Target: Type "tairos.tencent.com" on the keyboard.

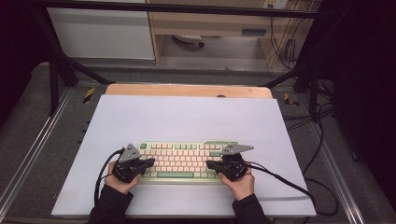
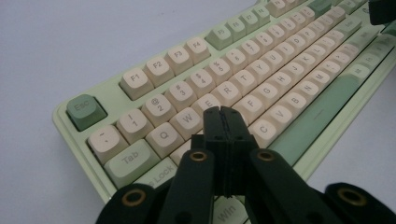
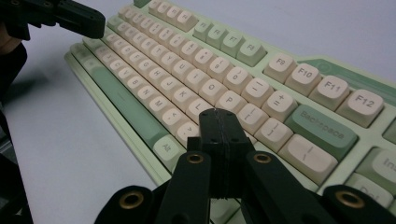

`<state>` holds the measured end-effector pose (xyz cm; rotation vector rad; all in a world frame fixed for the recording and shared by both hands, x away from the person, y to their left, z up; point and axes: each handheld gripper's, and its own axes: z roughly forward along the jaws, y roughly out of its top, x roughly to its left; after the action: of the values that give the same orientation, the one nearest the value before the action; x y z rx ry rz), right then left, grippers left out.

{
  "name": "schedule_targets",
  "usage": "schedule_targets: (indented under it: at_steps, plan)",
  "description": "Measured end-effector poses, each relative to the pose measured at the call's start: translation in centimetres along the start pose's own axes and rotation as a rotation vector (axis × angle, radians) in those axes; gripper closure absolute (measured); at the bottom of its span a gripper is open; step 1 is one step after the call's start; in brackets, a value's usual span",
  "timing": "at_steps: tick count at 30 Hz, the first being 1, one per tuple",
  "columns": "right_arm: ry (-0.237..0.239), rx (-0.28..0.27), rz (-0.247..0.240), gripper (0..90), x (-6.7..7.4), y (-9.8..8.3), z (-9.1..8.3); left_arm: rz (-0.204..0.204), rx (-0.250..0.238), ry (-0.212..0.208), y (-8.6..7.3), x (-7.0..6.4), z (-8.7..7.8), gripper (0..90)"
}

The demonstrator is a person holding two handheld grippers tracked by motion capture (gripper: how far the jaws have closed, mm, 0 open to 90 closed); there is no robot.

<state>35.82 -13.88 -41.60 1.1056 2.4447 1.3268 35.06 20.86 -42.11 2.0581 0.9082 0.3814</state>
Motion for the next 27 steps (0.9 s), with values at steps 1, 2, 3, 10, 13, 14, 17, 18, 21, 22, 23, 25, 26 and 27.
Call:
schedule_targets:
  at_steps: [1, 2, 3, 10, 13, 14, 17, 18, 21, 22, 23, 25, 26, 27]
  plan:
    - [0.000, -0.001, 0.003, 90.0, 0.1, 0.1, 0.1, 0.000, -0.002, 0.001, -0.1, 0.1, -0.1, 90.0]
    - [-0.003, -0.001, -0.001, 90.0, 0.1, 0.3, 0.2, -0.004, -0.004, 0.001, -0.1, 0.1, -0.2, 90.0]
    - [-0.003, 0.000, -0.001, 90.0, 0.2, 0.4, 0.4, -0.004, -0.004, 0.001, -0.1, 0.2, -0.3, 90.0]
    - [-0.004, 0.003, 0.002, 90.0, 0.8, 1.3, 1.4, -0.015, -0.013, 0.004, -0.4, 0.5, -0.7, 90.0]
    - [-0.011, 0.008, -0.003, 90.0, 1.1, 2.0, 2.3, -0.015, -0.011, 0.005, -0.5, 0.7, -0.7, 90.0]
    - [-0.008, 0.009, -0.002, 90.0, 1.1, 2.2, 2.5, -0.017, -0.012, 0.006, -0.5, 0.7, -0.7, 90.0]
    - [-0.015, 0.017, -0.002, 90.0, 1.2, 2.6, 3.1, -0.017, -0.013, 0.005, -0.5, 0.7, -0.7, 90.0]
    - [-0.015, 0.017, -0.002, 90.0, 1.2, 2.6, 3.1, -0.018, -0.013, 0.005, -0.5, 0.7, -0.7, 90.0]
    - [-0.017, 0.017, -0.002, 90.0, 1.3, 2.9, 3.7, -0.019, -0.014, 0.004, -0.5, 0.7, -0.7, 90.0]
    - [-0.020, 0.026, 0.003, 90.0, 1.2, 3.0, 4.1, -0.019, -0.016, 0.004, -0.5, 0.7, -0.7, 90.0]
    - [-0.021, 0.028, 0.006, 90.0, 1.2, 3.0, 4.3, -0.019, -0.016, 0.004, -0.5, 0.7, -0.7, 90.0]
    - [-0.023, 0.033, 0.008, 90.0, 1.2, 3.0, 4.7, -0.020, -0.018, 0.004, -0.5, 0.8, -0.8, 90.0]
    - [-0.026, 0.034, 0.005, 90.0, 1.1, 2.9, 4.9, -0.021, -0.019, 0.004, -0.5, 0.8, -0.8, 90.0]
    - [-0.026, 0.035, 0.007, 90.0, 1.1, 2.9, 5.0, -0.022, -0.019, 0.004, -0.5, 0.8, -0.8, 90.0]
